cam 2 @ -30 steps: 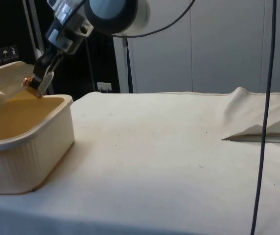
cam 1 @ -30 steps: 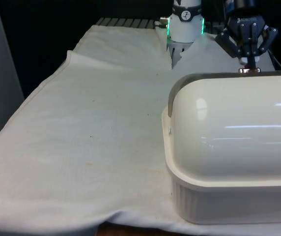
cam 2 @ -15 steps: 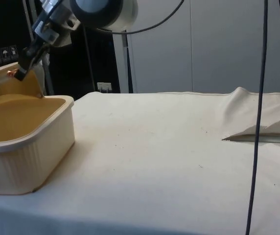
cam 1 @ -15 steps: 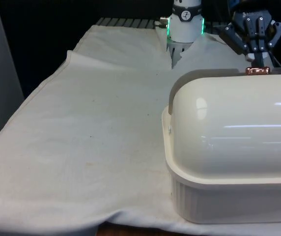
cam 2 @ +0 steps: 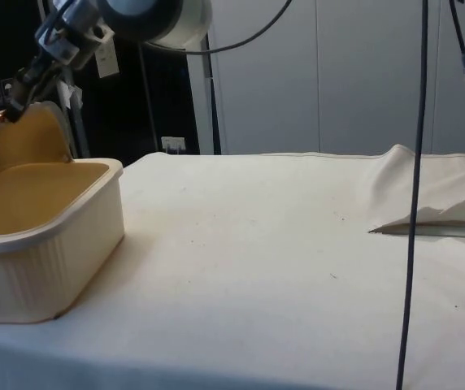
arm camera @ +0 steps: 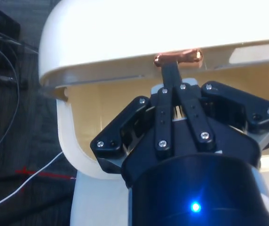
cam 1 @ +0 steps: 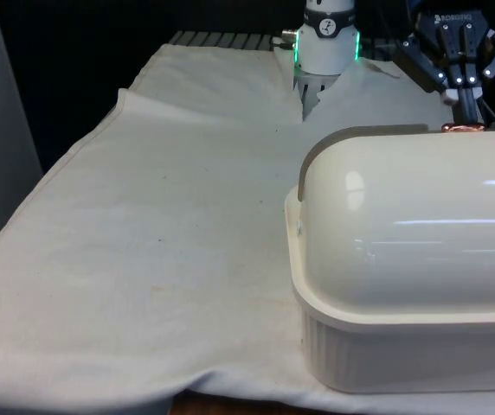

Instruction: Open the lid, then close it.

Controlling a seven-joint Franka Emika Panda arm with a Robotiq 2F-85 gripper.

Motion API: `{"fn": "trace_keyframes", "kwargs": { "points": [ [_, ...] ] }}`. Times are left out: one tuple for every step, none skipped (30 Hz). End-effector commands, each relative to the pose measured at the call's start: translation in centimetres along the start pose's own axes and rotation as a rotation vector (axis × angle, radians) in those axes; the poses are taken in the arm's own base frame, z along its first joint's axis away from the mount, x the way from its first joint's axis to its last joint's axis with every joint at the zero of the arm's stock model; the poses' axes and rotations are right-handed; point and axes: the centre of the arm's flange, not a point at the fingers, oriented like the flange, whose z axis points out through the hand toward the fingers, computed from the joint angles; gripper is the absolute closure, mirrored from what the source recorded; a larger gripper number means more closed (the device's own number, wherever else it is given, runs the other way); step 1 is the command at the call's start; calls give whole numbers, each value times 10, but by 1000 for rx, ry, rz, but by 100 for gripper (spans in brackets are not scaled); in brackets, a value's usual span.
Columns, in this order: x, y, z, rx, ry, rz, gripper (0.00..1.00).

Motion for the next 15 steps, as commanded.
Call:
{"fn": "trace_keyframes", "kwargs": {
  "points": [
    [2, -6, -1, 14, 10, 0, 100],
    [1, -5, 0, 12, 9, 1, 100],
    [1, -5, 0, 12, 9, 0, 100],
    [1, -4, 0, 10, 9, 1, 100],
    [0, -3, 0, 8, 7, 0, 100],
    [0, -3, 0, 7, 5, 0, 100],
    [0, 1, 0, -1, 0, 1, 100],
    [1, -3, 0, 7, 6, -1, 100],
    [0, -3, -1, 6, 8, 1, 100],
    [0, -2, -1, 3, 14, 3, 100],
    [2, -3, -3, 2, 18, 3, 100],
    [3, -2, -4, 1, 23, 3, 100],
    [4, -2, -6, 0, 29, 4, 100],
    [5, -2, -7, -1, 33, 6, 100],
    [7, -2, -10, -4, 44, 7, 100]
  ]
}}
